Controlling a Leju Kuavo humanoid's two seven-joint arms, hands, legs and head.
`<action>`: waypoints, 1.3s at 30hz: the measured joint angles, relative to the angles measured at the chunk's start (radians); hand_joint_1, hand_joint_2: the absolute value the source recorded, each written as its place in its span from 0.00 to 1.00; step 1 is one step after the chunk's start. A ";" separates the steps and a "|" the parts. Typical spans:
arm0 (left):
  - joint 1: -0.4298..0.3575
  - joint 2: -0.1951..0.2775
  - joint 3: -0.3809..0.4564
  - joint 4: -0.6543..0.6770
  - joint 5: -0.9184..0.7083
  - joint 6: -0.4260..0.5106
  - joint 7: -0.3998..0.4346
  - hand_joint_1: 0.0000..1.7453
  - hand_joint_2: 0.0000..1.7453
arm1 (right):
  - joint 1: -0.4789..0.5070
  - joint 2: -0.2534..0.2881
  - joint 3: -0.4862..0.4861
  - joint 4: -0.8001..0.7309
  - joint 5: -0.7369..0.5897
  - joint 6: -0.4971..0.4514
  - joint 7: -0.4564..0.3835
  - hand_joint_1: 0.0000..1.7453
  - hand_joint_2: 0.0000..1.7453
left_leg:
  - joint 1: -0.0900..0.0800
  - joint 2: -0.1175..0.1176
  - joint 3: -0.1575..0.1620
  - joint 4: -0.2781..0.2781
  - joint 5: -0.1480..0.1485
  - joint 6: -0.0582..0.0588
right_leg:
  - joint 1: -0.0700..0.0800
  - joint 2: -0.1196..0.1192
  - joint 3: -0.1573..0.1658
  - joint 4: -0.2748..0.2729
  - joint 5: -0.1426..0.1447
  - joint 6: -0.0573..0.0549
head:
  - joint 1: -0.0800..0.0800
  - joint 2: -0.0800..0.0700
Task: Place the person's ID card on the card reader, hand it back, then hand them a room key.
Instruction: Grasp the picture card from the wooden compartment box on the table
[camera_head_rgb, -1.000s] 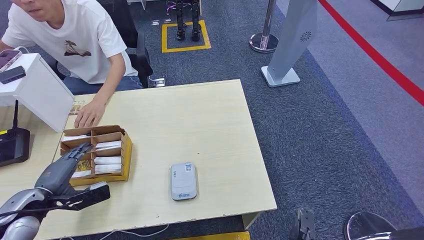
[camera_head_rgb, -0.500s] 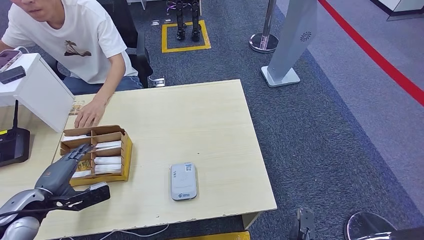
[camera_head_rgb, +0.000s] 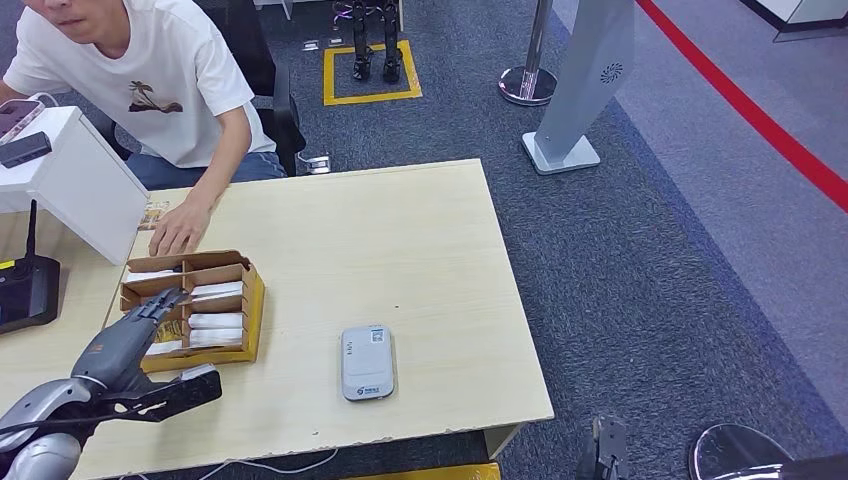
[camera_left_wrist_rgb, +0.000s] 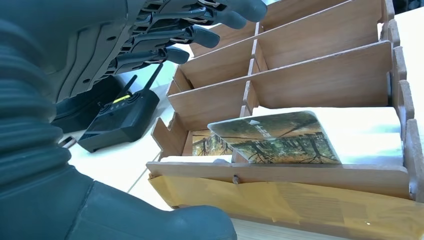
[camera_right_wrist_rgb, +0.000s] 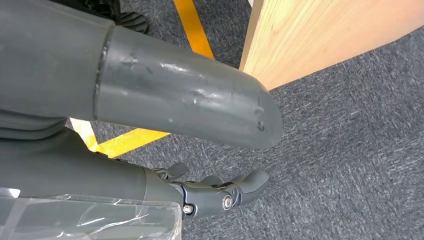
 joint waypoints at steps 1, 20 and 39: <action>-0.002 -0.001 0.000 0.000 0.000 0.000 0.001 0.00 1.00 | 0.000 0.000 0.000 0.000 0.000 0.001 0.000 0.00 0.00 | 0.000 0.000 0.000 0.000 0.000 0.000 | 0.000 0.000 0.000 0.000 0.000 0.000 | 0.000 0.000; -0.042 -0.024 -0.018 0.031 0.001 -0.001 0.005 0.00 1.00 | 0.000 0.003 0.007 0.000 0.008 0.001 0.001 0.00 0.00 | 0.000 0.000 0.000 0.000 0.000 0.000 | 0.000 0.000 0.000 0.000 0.000 0.000 | 0.000 0.000; -0.063 -0.042 -0.036 0.056 0.016 -0.001 0.003 0.82 1.00 | 0.000 0.008 0.008 0.000 0.006 0.001 0.003 0.00 0.00 | 0.000 0.000 0.000 0.000 0.000 0.000 | 0.000 0.000 0.000 0.000 0.000 0.000 | 0.000 0.000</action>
